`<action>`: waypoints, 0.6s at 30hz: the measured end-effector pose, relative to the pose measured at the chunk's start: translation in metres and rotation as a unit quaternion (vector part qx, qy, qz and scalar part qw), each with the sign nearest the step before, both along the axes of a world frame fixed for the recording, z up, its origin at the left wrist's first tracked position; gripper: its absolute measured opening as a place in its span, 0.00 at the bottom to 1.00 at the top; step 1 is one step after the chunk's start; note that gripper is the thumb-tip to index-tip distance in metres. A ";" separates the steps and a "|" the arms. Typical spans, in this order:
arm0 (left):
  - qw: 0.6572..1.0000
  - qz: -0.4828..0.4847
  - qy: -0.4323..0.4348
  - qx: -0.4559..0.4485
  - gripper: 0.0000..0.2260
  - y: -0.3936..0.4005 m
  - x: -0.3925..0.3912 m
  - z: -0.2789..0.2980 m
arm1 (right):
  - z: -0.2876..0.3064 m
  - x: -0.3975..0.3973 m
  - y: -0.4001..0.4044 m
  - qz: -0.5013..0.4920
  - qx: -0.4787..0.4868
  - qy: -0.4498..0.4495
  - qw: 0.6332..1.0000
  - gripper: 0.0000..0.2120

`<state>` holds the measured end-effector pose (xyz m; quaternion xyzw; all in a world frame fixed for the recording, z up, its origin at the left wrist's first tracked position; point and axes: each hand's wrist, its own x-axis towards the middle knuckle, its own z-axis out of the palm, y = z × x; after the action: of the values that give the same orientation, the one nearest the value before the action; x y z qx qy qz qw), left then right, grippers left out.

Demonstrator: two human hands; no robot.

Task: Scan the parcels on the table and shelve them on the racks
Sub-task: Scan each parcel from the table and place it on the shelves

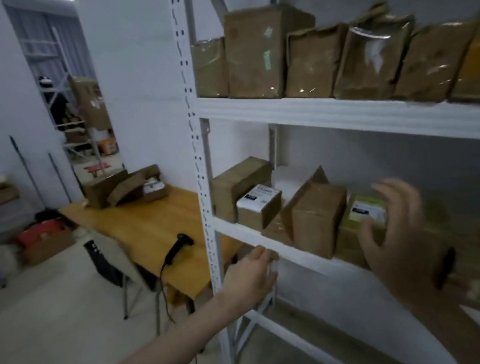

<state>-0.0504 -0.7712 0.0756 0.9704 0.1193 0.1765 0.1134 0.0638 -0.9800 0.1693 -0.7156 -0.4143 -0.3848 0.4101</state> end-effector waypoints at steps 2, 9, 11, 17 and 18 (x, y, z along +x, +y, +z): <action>0.993 0.059 0.101 -0.027 0.14 0.046 -0.054 -0.045 | -0.044 -0.023 0.037 0.069 -0.122 0.095 0.985 0.14; 0.954 0.220 0.180 -0.096 0.16 0.184 -0.241 -0.104 | -0.133 -0.117 0.194 0.178 -0.359 0.300 0.866 0.09; 0.949 0.242 0.177 -0.096 0.15 0.218 -0.285 -0.109 | -0.147 -0.143 0.242 0.195 -0.368 0.340 0.843 0.08; 0.938 0.283 0.178 -0.096 0.15 0.291 -0.358 -0.109 | -0.168 -0.203 0.359 0.213 -0.400 0.383 0.805 0.08; 0.938 0.283 0.176 -0.099 0.15 0.301 -0.361 -0.109 | -0.170 -0.210 0.374 0.223 -0.407 0.390 0.795 0.08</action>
<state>-0.4112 -0.4702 -0.0332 0.8960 0.4238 0.0147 0.1316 -0.1458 -0.6062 -0.0005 -0.7937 -0.4858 0.2330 0.2824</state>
